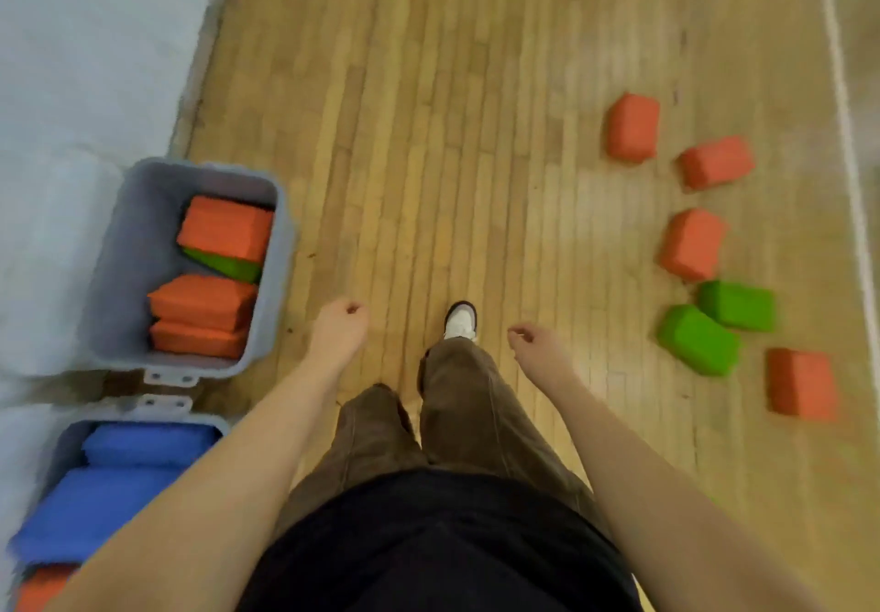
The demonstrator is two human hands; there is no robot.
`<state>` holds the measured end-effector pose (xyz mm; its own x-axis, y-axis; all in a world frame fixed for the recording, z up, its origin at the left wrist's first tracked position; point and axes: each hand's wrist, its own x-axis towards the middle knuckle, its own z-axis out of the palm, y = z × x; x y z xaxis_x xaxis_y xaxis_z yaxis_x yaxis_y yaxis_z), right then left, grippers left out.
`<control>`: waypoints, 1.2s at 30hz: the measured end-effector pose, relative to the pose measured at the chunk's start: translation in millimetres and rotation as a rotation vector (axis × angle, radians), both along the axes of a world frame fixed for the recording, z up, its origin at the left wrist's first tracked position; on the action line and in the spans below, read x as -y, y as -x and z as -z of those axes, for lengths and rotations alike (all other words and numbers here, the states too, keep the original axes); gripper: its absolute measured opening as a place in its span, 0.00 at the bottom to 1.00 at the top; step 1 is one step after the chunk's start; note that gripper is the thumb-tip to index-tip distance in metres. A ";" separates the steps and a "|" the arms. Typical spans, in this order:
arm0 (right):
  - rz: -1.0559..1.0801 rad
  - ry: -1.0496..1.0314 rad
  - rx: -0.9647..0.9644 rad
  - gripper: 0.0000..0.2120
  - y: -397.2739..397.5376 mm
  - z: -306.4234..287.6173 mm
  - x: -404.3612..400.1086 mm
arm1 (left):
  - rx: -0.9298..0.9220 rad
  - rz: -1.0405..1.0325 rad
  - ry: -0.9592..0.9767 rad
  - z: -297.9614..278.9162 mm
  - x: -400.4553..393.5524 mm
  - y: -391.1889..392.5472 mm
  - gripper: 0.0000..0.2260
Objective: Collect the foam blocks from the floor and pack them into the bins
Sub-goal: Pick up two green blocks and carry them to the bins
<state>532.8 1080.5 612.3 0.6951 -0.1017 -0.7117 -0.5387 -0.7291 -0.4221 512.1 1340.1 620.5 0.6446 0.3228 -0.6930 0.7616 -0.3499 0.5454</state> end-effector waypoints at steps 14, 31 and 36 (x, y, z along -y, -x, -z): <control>0.983 0.044 0.011 0.13 80.8 5.5 241.0 | -0.006 0.965 0.055 5.6 349.4 -155.9 0.09; 0.964 -0.051 0.097 0.14 -198.9 26.0 426.7 | -0.161 0.899 -0.165 49.0 503.6 -409.4 0.12; 1.115 -0.034 0.063 0.14 -270.5 35.3 466.0 | -0.095 1.181 -0.115 37.7 593.4 -503.6 0.09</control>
